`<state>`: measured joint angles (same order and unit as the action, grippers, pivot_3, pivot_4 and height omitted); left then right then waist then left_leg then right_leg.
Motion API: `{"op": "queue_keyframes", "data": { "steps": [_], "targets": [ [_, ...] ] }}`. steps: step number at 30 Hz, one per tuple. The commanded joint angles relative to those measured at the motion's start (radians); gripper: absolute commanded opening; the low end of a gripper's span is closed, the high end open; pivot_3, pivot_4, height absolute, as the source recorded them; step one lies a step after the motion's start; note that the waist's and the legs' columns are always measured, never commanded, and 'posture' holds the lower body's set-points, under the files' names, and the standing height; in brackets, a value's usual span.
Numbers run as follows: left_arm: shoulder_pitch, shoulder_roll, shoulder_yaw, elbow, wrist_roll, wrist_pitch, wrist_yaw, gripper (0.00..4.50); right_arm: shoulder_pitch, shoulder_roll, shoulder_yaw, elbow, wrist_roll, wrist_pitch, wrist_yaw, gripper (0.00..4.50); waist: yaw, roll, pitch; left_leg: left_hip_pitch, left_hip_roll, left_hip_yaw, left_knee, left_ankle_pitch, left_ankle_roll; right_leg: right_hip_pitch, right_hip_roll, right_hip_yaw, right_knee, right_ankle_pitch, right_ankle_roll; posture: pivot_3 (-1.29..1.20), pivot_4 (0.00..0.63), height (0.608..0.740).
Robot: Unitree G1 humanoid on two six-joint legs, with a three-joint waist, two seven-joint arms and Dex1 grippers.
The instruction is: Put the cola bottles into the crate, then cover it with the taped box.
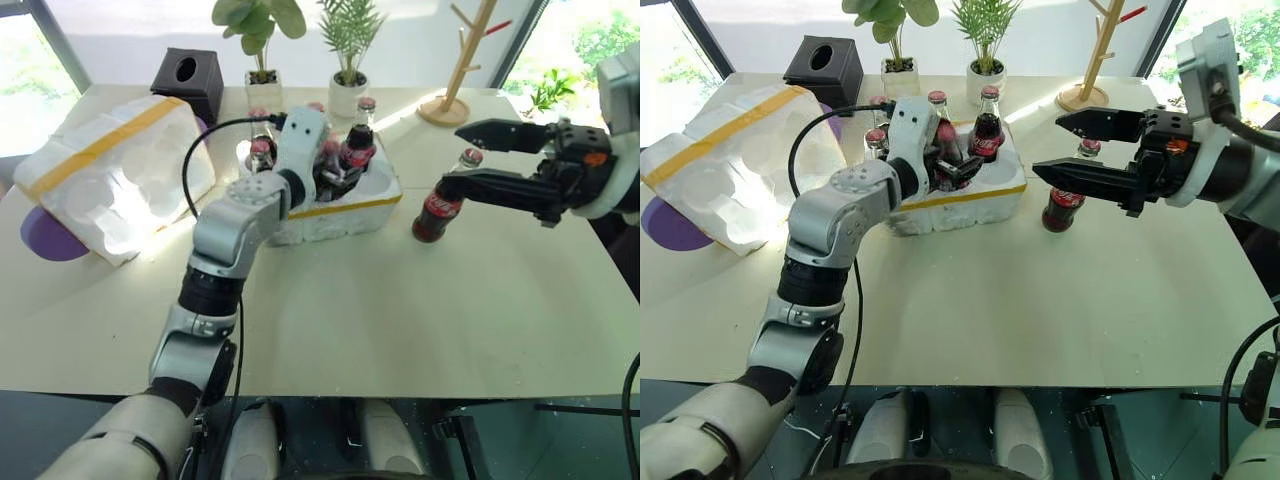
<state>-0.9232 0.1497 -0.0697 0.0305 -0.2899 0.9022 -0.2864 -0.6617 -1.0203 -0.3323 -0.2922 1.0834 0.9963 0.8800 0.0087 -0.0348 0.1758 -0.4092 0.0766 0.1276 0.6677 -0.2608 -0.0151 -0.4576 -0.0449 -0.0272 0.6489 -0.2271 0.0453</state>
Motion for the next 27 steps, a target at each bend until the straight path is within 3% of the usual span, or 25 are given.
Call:
{"op": "queue_keyframes", "data": {
  "steps": [1,8,15,21,23,27],
  "targets": [
    [-0.041,0.033,0.020,0.005,-0.012,-0.033,-0.057,4.42,-0.005,-0.001,-0.024,-0.020,0.009,-0.014,-0.003,4.50,-0.002,0.000,0.000,0.000,0.000,0.000,0.000,0.000,0.000,0.000,0.000,0.000,0.000,0.000,0.000,0.00,0.150,0.740],
    [-0.065,0.139,0.092,-0.116,-0.155,-0.122,-0.305,4.42,0.032,-0.017,-0.035,-0.025,-0.003,-0.020,0.009,4.50,-0.003,0.000,0.000,0.000,0.000,0.000,0.000,0.000,0.000,0.000,0.000,0.000,0.000,0.000,0.000,0.00,0.150,0.740],
    [-0.099,0.385,0.217,-0.187,-0.377,-0.081,-0.610,4.42,0.225,-0.040,-0.017,-0.007,-0.200,-0.136,0.035,4.50,-0.003,0.000,0.000,0.000,0.000,0.000,0.000,0.000,0.000,0.000,0.000,0.000,0.000,0.000,0.000,0.00,0.150,0.740],
    [0.080,0.713,0.240,-0.213,-0.485,0.007,-0.908,4.42,0.310,0.077,-0.011,0.037,-0.322,-0.168,-0.149,4.50,-0.027,0.001,0.000,0.001,0.001,0.000,0.000,0.001,-0.001,0.000,0.000,-0.001,0.001,0.000,0.000,0.00,0.150,0.740],
    [0.138,0.784,0.239,-0.229,-0.498,0.017,-0.959,4.42,0.302,0.126,-0.004,0.060,-0.358,-0.176,-0.215,4.50,-0.026,0.000,0.000,0.001,0.001,0.001,0.000,0.001,-0.001,0.000,0.000,0.000,0.001,0.000,0.000,0.00,0.150,0.740],
    [0.225,0.829,0.252,-0.262,-0.497,-0.011,-0.965,4.42,0.276,0.223,0.022,0.131,-0.424,-0.216,-0.295,4.50,-0.019,0.000,0.000,0.001,0.001,0.001,0.000,0.001,-0.002,0.001,0.000,-0.001,0.001,0.000,0.000,0.00,0.150,0.740]
  ]
}}
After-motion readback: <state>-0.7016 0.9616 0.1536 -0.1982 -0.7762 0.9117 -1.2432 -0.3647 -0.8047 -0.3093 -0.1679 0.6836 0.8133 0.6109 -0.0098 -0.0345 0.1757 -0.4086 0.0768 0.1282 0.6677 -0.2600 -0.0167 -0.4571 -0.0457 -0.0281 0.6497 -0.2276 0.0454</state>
